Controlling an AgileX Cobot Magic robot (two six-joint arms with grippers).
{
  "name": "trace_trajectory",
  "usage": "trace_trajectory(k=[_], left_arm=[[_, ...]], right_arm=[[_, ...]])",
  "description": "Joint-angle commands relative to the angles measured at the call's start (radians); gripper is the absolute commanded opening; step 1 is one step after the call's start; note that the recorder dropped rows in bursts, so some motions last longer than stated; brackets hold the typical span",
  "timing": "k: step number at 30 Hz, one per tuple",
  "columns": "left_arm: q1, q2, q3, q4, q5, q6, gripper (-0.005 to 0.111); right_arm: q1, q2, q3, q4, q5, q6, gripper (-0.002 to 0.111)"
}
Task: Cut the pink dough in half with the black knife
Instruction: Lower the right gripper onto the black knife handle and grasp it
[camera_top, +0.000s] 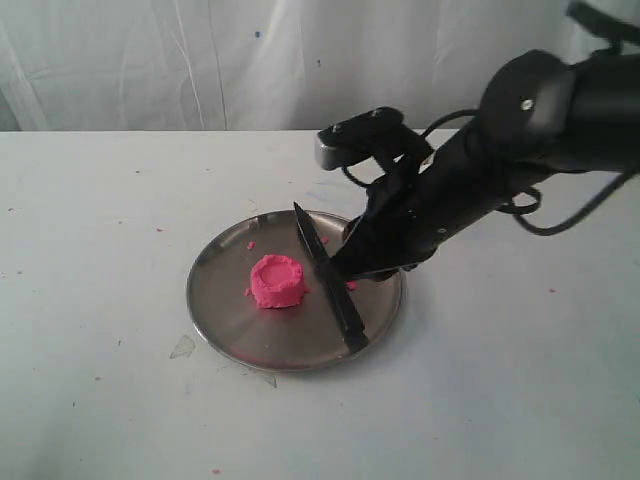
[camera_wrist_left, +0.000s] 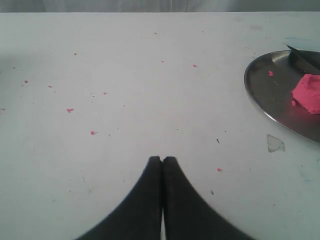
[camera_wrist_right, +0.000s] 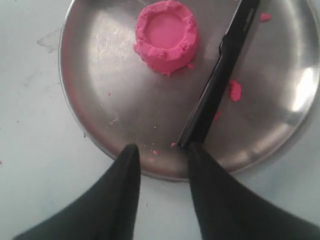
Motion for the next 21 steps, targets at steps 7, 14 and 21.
trace_trajectory(k=[7,14,21], left_arm=[[0.003,-0.003,0.003,-0.002,-0.005,-0.001,0.000],[0.003,-0.003,0.003,-0.002,-0.005,-0.001,0.000],[0.003,-0.003,0.003,-0.002,-0.005,-0.001,0.000]], right_arm=[[0.010,0.301,-0.105,-0.038,-0.154,-0.002,0.044],[0.010,0.341,-0.105,-0.063,-0.209,0.008,0.044],[0.010,0.362,-0.105,-0.063,-0.199,0.013,0.044]])
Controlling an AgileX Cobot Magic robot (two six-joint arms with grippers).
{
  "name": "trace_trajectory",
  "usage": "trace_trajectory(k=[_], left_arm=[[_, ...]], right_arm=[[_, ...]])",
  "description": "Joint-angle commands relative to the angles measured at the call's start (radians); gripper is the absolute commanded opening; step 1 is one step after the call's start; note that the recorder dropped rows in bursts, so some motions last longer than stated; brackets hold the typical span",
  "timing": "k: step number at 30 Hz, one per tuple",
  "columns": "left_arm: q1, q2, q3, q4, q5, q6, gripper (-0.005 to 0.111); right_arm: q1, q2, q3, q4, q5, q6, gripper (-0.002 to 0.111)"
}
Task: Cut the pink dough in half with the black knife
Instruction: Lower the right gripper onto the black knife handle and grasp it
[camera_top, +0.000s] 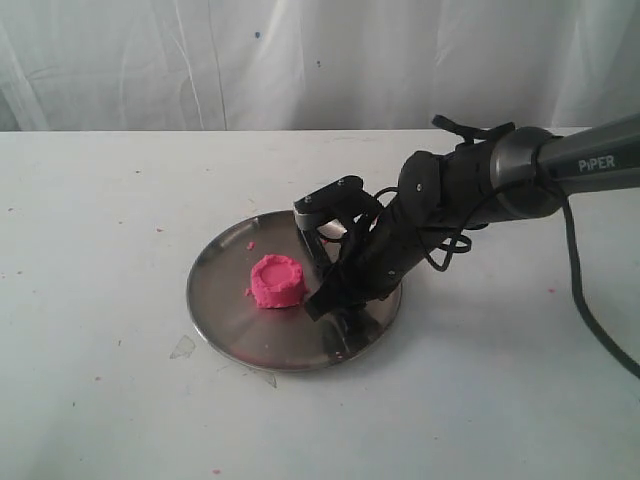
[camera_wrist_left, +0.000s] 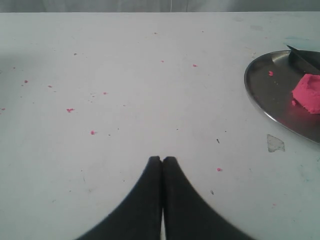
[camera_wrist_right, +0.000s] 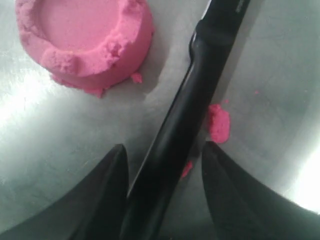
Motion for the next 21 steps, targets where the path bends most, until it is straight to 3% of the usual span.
trace_trajectory(k=[1,9,21], left_arm=[[0.003,-0.003,0.003,-0.002,-0.005,-0.001,0.000],[0.003,-0.003,0.003,-0.002,-0.005,-0.001,0.000],[0.003,-0.003,0.003,-0.002,-0.005,-0.001,0.000]], right_arm=[[0.001,0.004,-0.002,-0.008,0.001,0.011,0.043],[0.001,0.004,-0.002,-0.014,0.034,0.025,0.023],[-0.001,-0.059,-0.002,-0.106,0.031,0.131,0.023]])
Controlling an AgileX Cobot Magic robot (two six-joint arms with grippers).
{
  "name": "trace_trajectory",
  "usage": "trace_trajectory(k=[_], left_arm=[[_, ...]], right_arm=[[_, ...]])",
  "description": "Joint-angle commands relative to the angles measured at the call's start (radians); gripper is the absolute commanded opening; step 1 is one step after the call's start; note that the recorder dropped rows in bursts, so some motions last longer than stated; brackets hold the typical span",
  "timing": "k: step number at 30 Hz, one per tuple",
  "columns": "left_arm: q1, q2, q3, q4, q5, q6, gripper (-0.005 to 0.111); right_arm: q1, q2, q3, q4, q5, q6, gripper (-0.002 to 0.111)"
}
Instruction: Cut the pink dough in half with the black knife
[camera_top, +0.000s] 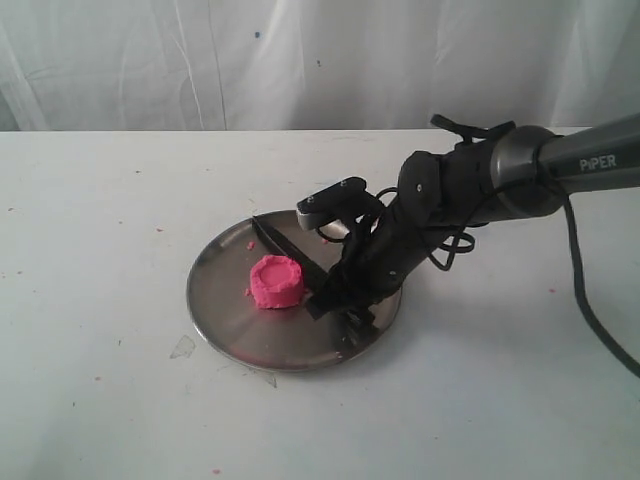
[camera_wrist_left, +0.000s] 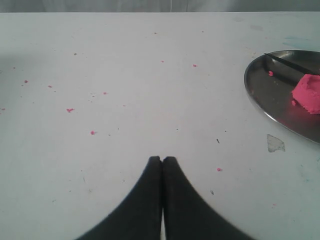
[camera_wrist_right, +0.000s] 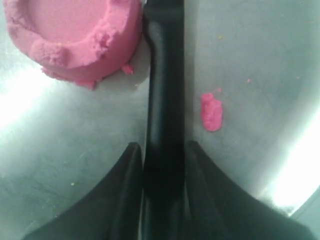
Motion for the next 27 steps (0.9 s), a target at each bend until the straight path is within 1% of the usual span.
trace_trajectory(k=[1,4,13,18,24,26,27], left_arm=[[0.003,-0.003,0.003,-0.002,-0.005,-0.001,0.000],[0.003,-0.003,0.003,-0.002,-0.005,-0.001,0.000],[0.003,-0.003,0.003,-0.002,-0.005,-0.001,0.000],[0.003,-0.003,0.003,-0.002,-0.005,-0.001,0.000],[0.003,-0.003,0.003,-0.002,-0.005,-0.001,0.000],[0.003,-0.003,0.003,-0.002,-0.005,-0.001,0.000],[0.003,-0.003,0.003,-0.002,-0.005,-0.001,0.000]], right_arm=[[-0.001,-0.066,0.000,-0.074,0.022,0.054,0.023],[-0.001,-0.107,0.000,-0.121,0.084,0.094,0.023],[-0.001,-0.165,0.000,-0.148,0.358,0.141,0.023],[-0.001,-0.163,0.034,-0.155,0.357,0.143,0.023],[-0.001,-0.163,0.091,-0.155,0.279,0.143,0.023],[-0.001,-0.163,0.093,-0.155,0.276,0.143,0.025],[-0.001,-0.163,0.099,-0.155,0.280,0.143,0.029]])
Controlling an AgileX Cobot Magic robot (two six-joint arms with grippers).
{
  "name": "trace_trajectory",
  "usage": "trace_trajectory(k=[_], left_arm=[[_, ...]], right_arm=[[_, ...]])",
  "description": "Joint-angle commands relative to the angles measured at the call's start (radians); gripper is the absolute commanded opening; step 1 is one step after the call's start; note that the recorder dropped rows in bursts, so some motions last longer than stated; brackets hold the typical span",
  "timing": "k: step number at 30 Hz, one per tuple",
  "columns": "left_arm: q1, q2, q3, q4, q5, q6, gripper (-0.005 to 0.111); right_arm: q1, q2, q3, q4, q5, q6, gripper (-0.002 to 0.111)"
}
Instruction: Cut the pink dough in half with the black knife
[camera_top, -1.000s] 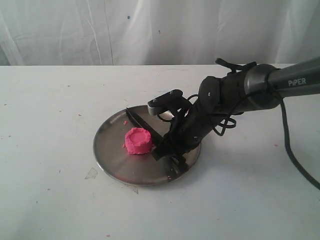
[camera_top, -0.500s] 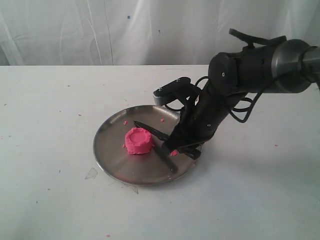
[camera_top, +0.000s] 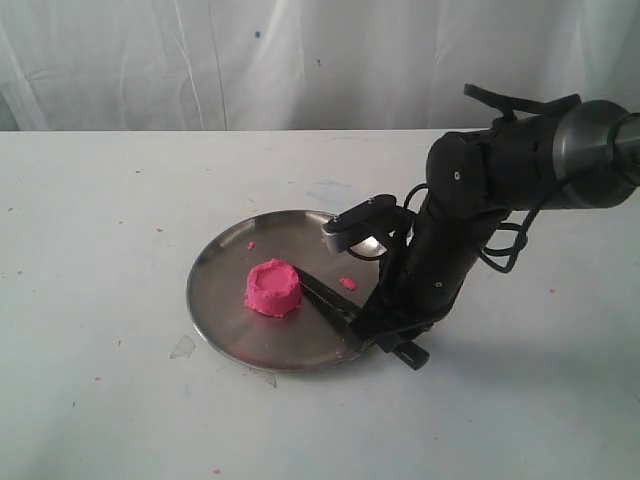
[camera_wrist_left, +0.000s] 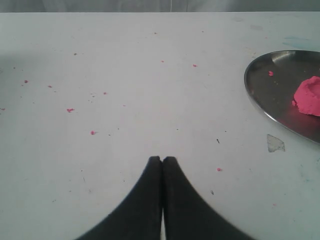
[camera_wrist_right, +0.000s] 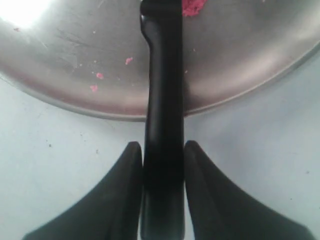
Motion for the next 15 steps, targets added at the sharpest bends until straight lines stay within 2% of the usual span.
trace_trajectory(k=[1,4,10,15], left_arm=[[0.003,-0.003,0.003,-0.002,-0.005,-0.001,0.000],[0.003,-0.003,0.003,-0.002,-0.005,-0.001,0.000],[0.003,-0.003,0.003,-0.002,-0.005,-0.001,0.000],[0.003,-0.003,0.003,-0.002,-0.005,-0.001,0.000]], right_arm=[[-0.001,-0.006,0.012,-0.006,0.000,0.005,0.035],[-0.001,0.000,0.012,-0.008,0.000,0.005,0.046],[-0.001,-0.081,-0.048,-0.008,0.060,0.025,0.046],[-0.001,-0.223,-0.078,-0.011,0.099,0.025,0.040]])
